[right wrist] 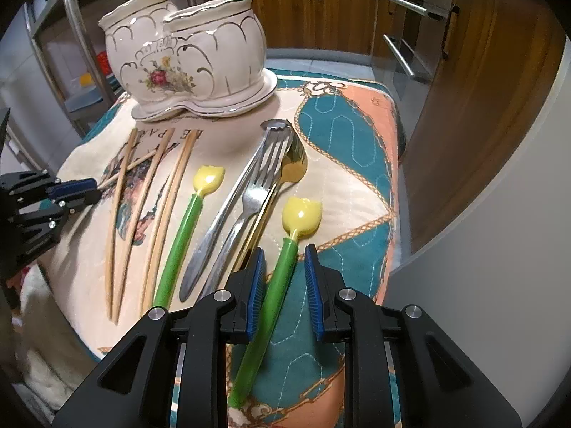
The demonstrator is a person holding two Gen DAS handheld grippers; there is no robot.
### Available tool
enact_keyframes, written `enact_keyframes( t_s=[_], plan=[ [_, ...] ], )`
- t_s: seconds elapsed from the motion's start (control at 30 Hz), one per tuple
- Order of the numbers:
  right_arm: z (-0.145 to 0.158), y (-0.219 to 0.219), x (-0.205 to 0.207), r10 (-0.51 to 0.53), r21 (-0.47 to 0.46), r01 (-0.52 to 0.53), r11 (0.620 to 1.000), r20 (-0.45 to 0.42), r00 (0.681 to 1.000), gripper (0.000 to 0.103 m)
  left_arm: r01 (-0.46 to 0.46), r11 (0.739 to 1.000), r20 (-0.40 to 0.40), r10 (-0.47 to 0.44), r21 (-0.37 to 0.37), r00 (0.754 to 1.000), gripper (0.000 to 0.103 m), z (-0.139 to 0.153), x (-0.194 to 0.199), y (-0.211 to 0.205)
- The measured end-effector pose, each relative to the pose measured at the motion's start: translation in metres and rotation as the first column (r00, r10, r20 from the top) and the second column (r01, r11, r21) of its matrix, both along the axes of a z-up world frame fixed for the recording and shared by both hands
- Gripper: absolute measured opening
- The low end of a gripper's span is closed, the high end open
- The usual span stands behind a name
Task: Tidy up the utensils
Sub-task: 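Grasp a wooden chopstick with the left tool while the right tool grasps a green spatula, then lift the chopstick and spatula and lower them into the ceramic holder cups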
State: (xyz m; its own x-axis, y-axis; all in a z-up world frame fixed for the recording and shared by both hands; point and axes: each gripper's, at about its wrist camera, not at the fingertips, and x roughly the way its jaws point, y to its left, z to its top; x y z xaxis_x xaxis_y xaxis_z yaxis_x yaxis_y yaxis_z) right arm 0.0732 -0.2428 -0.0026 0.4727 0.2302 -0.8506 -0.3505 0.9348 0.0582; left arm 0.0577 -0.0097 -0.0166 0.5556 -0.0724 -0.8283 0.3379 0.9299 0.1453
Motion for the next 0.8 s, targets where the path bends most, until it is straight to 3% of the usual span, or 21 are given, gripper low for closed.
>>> enact_keyframes(
  t_s=[0.17, 0.43, 0.63, 0.8],
  plan=[
    [0.000, -0.006, 0.002, -0.007, 0.032, 0.007, 0.999, -0.008, 1.000, 0.011, 0.051, 0.998, -0.036, -0.053, -0.048, 0.998, 0.009, 0.000, 0.004, 0.007],
    [0.004, -0.008, -0.007, 0.002, 0.050, -0.003, 0.999, 0.019, 1.000, 0.010, 0.077, 0.997, -0.038, -0.077, -0.007, 0.996, 0.004, 0.004, 0.000, 0.021],
    [0.023, -0.012, -0.016, -0.012, 0.121, -0.004, 0.993, 0.132, 0.991, 0.010, -0.014, 0.998, 0.046, 0.017, -0.060, 0.999, 0.004, 0.018, 0.000, 0.049],
    [0.043, -0.010, -0.022, -0.013, 0.163, -0.027, 0.986, 0.238, 0.971, 0.010, -0.048, 0.992, 0.165, 0.067, -0.116, 0.984, 0.004, 0.036, -0.002, 0.061]
  ],
)
